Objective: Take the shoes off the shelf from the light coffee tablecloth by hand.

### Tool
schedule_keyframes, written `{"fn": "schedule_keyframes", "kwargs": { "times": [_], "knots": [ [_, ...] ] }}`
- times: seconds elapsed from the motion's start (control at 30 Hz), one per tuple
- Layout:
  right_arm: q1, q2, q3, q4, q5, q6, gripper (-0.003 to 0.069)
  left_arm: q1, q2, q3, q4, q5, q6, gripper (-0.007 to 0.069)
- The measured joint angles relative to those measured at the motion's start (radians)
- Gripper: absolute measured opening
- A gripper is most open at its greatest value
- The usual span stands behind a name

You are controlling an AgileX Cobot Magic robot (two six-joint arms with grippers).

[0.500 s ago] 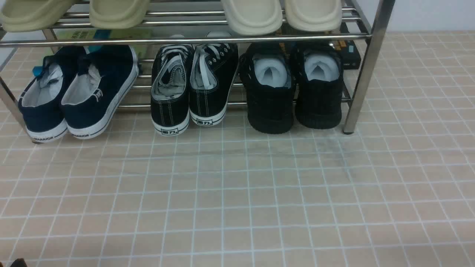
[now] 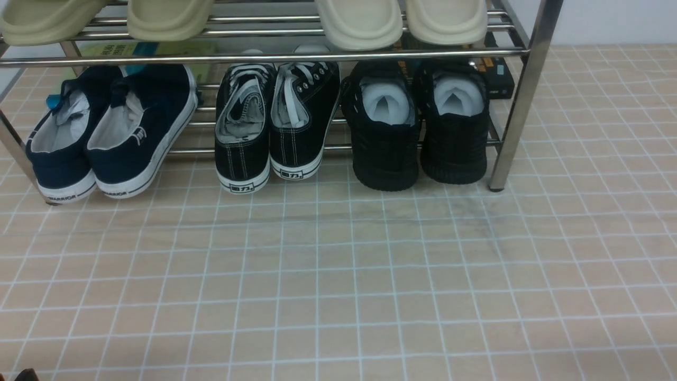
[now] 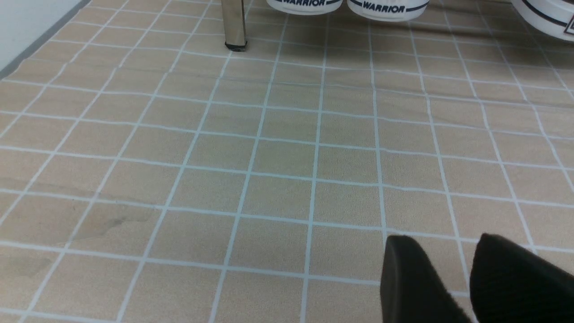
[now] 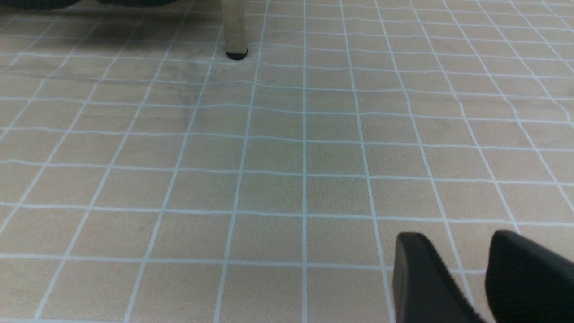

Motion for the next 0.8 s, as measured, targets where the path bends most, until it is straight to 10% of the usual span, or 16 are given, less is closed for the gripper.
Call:
{"fn": "schedule_keyframes", "kwargs": {
  "times": [0.8],
  "knots": [
    [0.000, 0.000, 0.001, -0.027, -0.019, 0.000, 0.0240, 0.000, 0.000, 0.000, 0.000, 0.000, 0.000, 0.0240]
  ]
}}
